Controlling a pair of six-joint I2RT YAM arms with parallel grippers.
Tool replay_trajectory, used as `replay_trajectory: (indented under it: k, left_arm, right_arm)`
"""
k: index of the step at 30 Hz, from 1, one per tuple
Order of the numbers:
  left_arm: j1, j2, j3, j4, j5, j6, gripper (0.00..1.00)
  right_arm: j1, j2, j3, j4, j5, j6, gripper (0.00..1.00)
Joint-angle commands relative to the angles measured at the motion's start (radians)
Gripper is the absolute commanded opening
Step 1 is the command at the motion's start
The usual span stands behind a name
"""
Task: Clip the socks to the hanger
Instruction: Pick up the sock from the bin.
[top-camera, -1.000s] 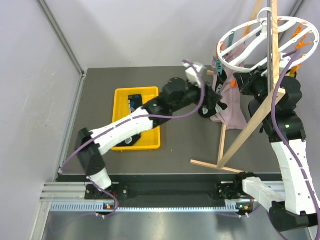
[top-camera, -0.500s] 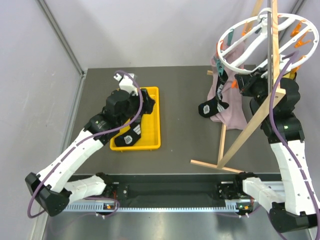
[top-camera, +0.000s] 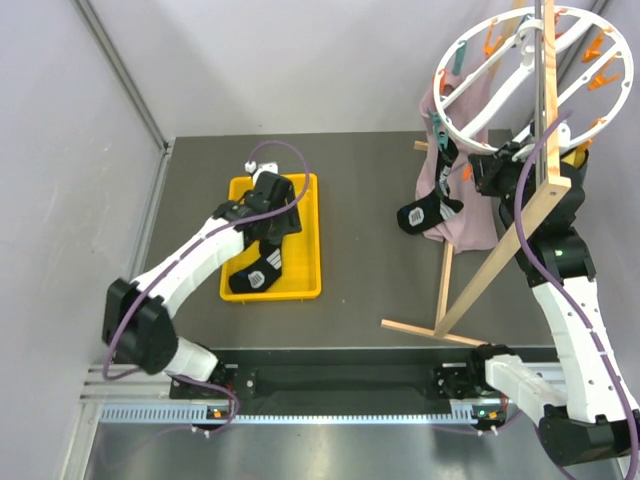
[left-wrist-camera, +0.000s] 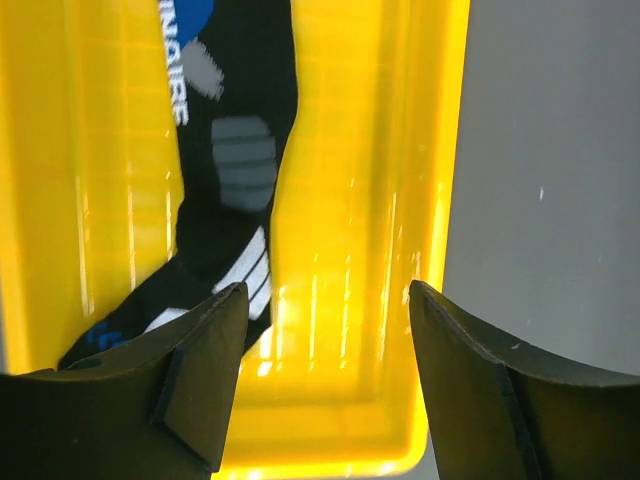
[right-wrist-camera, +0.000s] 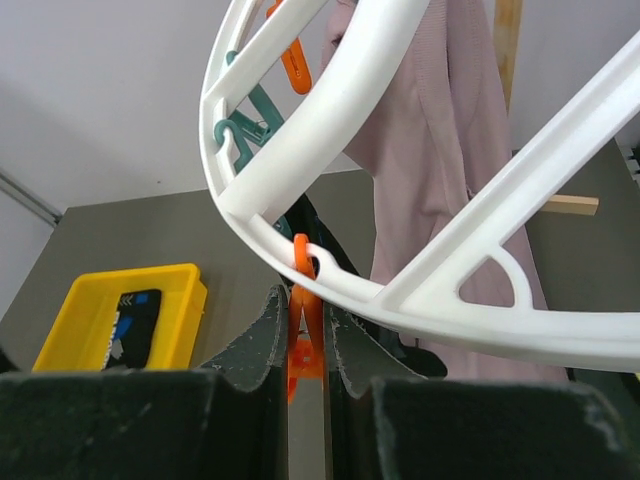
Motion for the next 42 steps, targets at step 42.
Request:
replay_trajectory:
  k: [42]
  left_arm:
    - [0.270, 0.847, 0.507, -0.044, -0.027, -0.232, 0.53]
  right_arm:
    - [0.017, 0.010, -0.068, -0.040, -0.044, -0.036, 0.00]
